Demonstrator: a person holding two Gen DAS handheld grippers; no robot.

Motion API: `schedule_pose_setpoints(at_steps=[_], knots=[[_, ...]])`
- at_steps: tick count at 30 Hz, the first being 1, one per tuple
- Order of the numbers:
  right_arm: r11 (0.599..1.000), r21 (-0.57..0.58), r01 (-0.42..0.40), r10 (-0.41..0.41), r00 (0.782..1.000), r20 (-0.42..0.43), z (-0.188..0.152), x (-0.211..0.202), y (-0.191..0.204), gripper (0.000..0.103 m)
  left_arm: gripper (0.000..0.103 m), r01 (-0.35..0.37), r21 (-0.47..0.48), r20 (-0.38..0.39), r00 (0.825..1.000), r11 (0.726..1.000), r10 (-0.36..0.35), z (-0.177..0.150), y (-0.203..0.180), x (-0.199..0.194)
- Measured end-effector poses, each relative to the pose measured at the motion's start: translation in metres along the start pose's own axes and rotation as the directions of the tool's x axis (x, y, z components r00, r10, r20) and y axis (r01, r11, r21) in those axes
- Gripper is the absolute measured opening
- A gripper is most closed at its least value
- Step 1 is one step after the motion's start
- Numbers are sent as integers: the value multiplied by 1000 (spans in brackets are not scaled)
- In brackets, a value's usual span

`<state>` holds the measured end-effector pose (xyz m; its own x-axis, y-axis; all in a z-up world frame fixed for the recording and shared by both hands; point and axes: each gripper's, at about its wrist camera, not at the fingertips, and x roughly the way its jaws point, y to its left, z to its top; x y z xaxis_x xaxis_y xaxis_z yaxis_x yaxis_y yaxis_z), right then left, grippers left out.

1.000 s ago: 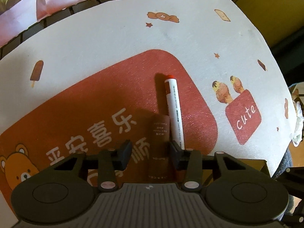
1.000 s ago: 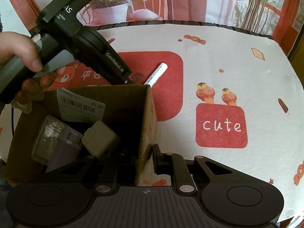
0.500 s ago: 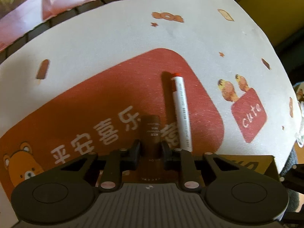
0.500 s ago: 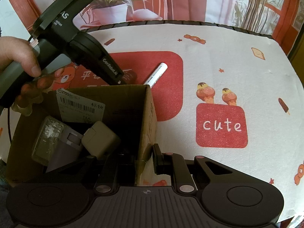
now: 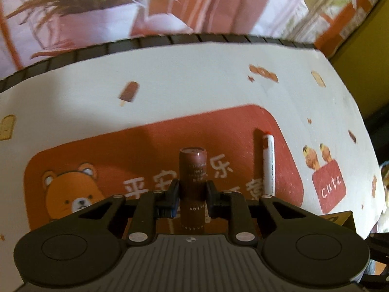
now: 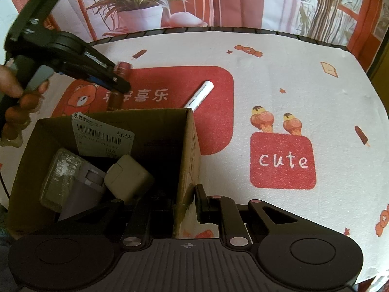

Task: Organize rigid objects
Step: 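Lift the brown bottle with the left tool and carry it over the box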

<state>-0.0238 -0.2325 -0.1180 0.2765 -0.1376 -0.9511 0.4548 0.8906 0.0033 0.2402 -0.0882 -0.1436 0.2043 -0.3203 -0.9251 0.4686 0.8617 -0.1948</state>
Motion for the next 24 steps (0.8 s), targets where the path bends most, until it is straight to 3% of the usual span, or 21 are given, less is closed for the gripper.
schedule_pose_setpoints(at_steps=[11,15,24], knots=[[1000,-3,5,-5,1000,2,-1,-1,1,14,24,-13,-52,88,996,999,17,-12,16,-33],[1000,0,5,-5,1000,1,-1,-2,0,14,24,9,-112,129,992,994,6,-22,25,-45],[1000,-5,8,-8,1000,3,-1,-3,2,14,24,13,-197,231,972,980,34,-53,33,-96]])
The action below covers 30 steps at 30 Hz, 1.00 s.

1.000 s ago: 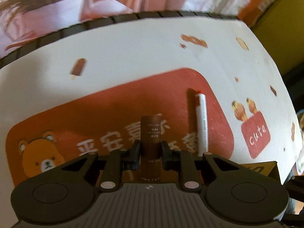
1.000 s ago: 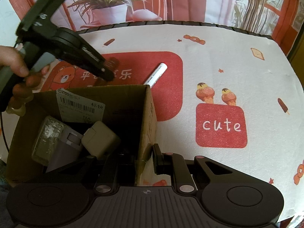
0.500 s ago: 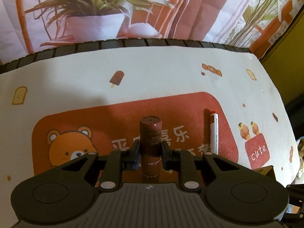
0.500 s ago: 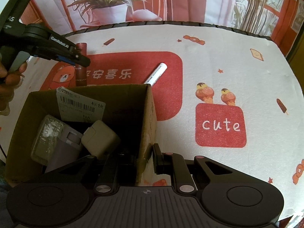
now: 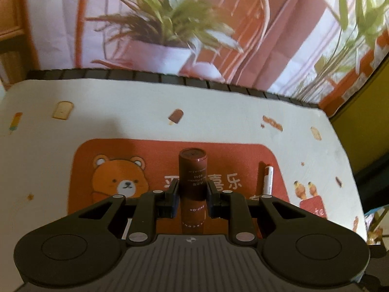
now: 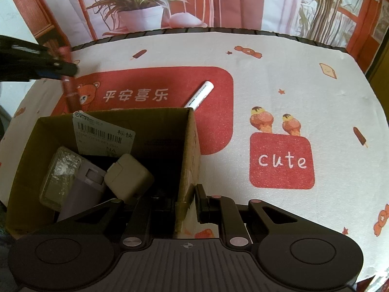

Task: Organize rigid objects
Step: 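Lift the brown bottle with the left tool and carry it over the box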

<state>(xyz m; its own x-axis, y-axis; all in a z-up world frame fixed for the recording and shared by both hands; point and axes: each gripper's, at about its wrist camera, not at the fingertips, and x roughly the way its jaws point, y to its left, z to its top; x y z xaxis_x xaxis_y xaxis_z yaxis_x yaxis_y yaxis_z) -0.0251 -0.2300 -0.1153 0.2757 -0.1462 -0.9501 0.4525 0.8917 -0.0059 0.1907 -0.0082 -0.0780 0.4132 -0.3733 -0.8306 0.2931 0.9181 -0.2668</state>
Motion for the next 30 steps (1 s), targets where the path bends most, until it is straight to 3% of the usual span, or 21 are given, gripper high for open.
schedule_pose_setpoints(at_steps=[7,11,22,30], knots=[[1000,7,-2,2,1000,1,0,0,-1,14,24,58,4,75,995,998,-58,-9,-10,-55],[1000,4,3,-3,1000,1,1,1,0,14,24,122,25,76,989,992,-124,-20,-23,-76],[1000,5,1,-1,1000,1,1,1,0,14,24,266,8,-70,962,964,-265,-58,-52,-58],[1000,2,1,-1,1000,1,0,1,0,14,23,328,-56,-187,924,943,-333,-81,-56,-29]])
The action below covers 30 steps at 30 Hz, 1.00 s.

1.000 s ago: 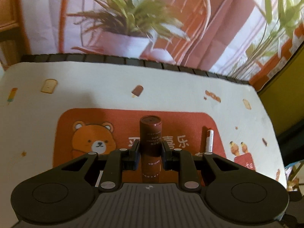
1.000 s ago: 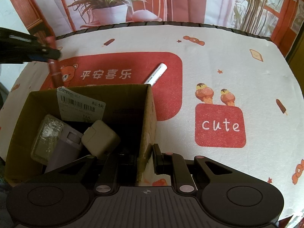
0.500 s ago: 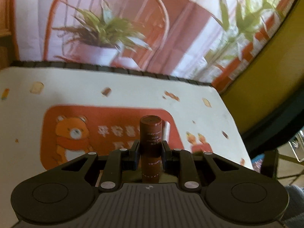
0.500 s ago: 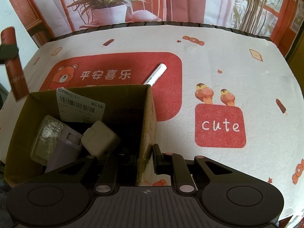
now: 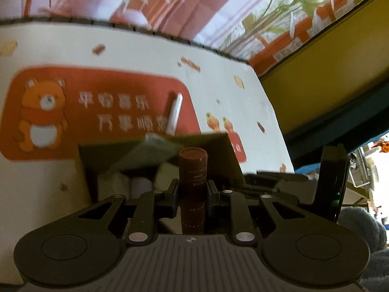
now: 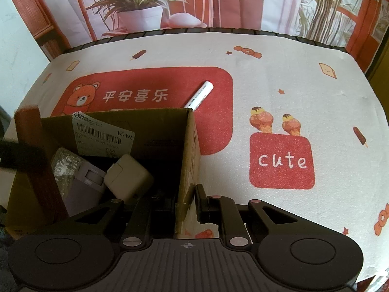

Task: Organize rigid objects
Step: 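Lift the brown bottle with the left tool and carry it over the box, then lower the brown bottle into the box and open the left tool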

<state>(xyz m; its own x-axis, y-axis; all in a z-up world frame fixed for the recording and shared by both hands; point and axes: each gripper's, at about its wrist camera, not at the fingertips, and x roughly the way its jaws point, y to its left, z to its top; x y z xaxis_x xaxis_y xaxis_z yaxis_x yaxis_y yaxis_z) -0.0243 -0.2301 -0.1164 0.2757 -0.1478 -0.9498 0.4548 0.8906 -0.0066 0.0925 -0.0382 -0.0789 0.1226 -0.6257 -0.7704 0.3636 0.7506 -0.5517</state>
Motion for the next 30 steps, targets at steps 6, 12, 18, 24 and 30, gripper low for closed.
schedule_pose_setpoints(at_steps=[6,12,18,24,30], knots=[[1000,0,-1,1,1000,0,0,0,0,14,23,20,-42,-72,997,999,-23,-9,8,21],[1000,0,-1,1,1000,-1,0,0,0,14,23,5,-87,-109,994,996,-15,-10,18,37],[1000,0,-1,1,1000,-1,1,0,0,14,23,-30,-107,-132,991,994,16,-10,26,46],[1000,-1,-1,1,1000,-1,1,-1,0,14,23,-34,-110,-153,988,993,17,-9,27,55],[1000,1,-3,3,1000,0,1,0,1,14,24,-45,-113,-172,985,993,25,-8,28,59]])
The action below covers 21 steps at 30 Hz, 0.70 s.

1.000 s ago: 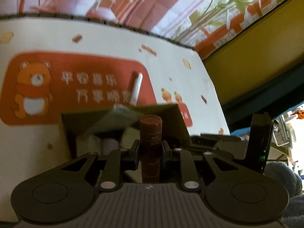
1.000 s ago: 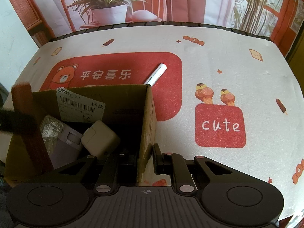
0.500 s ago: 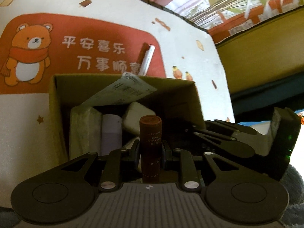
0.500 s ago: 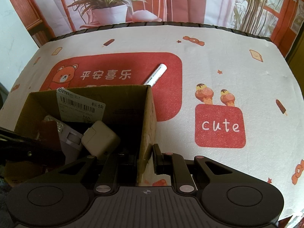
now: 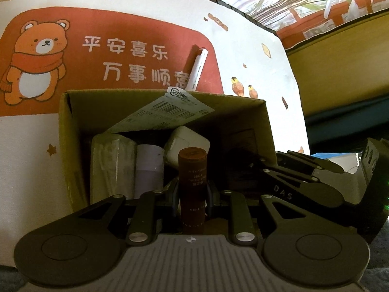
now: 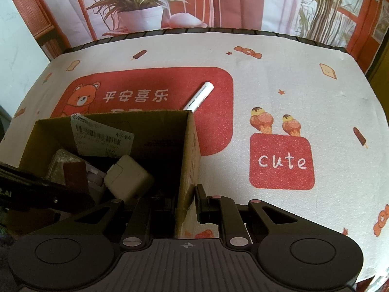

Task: Organize rigid objects
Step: 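Lower the brown bottle into the box and open the left tool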

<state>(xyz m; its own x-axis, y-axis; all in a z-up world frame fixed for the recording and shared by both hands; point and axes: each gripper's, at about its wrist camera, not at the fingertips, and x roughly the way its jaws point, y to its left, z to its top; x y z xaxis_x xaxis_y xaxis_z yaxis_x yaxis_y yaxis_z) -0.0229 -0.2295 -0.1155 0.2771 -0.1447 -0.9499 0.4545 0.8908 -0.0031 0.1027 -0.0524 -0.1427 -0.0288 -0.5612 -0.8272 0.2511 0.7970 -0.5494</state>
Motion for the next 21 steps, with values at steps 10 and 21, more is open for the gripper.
schedule_pose_setpoints(at_steps=[10,21], knots=[[1000,-2,-1,1,1000,-1,-1,0,0,14,24,-10,-28,-28,1000,1000,10,1,5,7],[1000,-1,-4,4,1000,2,-1,-2,-1,14,44,-37,4,16,999,999,36,3,1,-8]])
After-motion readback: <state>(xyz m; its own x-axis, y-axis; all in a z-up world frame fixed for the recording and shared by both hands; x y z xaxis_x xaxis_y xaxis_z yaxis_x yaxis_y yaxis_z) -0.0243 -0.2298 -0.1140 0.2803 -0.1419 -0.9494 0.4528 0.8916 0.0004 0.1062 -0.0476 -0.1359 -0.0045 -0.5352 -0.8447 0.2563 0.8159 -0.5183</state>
